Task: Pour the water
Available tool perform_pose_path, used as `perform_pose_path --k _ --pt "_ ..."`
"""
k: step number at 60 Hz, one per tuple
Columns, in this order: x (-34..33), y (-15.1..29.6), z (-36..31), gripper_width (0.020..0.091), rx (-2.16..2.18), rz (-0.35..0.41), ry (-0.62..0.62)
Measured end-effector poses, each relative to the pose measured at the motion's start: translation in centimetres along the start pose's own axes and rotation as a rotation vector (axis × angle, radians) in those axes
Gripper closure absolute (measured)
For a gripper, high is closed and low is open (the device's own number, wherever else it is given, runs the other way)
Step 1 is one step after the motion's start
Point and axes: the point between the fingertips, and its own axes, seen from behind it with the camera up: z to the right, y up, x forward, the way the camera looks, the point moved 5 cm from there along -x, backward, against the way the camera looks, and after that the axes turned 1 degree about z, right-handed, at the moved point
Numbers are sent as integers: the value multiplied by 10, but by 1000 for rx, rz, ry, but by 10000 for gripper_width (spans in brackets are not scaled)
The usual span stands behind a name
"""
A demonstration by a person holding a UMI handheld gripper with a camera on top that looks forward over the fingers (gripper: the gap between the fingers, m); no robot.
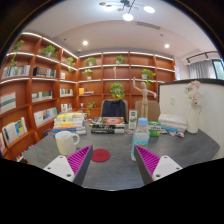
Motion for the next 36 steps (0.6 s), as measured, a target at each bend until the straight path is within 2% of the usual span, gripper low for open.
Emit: perform_pose_path --k 6,7,8,12,22,33,36 --pt "13 -16 29 260 -4 20 -50" --pt "19 2 24 259 -1 16 -61" --pt "21 -17 39 258 2 22 -64" --pt "39 -24 59 256 13 27 -81" --pt "86 -16 95 259 -10 53 -124" --pt "132 -19 111 257 -18 24 -125" --pt "142 -22 112 279 -16 19 -125"
